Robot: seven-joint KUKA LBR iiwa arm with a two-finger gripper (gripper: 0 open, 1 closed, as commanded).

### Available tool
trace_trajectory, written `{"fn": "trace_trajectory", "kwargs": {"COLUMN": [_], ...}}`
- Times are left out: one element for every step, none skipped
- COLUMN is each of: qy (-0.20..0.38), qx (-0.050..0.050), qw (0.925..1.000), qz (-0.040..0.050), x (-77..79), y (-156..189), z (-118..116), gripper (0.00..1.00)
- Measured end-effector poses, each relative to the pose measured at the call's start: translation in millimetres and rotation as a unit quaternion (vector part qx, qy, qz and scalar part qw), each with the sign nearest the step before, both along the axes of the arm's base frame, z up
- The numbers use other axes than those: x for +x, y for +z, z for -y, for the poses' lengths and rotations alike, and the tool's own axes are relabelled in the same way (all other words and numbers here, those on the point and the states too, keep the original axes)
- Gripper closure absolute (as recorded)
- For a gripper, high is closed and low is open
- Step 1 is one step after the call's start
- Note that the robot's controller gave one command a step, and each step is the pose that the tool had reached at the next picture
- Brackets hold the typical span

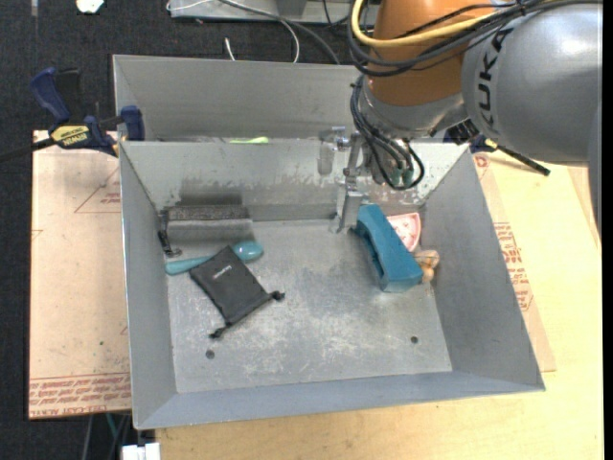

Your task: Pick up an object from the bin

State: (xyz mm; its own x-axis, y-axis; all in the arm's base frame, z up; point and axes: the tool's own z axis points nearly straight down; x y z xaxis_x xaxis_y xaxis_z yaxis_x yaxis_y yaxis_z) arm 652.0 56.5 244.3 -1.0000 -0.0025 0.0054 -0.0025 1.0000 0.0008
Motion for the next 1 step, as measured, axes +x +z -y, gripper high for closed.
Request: {"fn": "trace_trajectory", "kwargs": {"qy": [-0.001], "qx": [0.000], "qw": [1.0000], "qz": [0.0043], "x": [1.1], "y": [5.3], "z": [0.2], "gripper": [0.00]}}
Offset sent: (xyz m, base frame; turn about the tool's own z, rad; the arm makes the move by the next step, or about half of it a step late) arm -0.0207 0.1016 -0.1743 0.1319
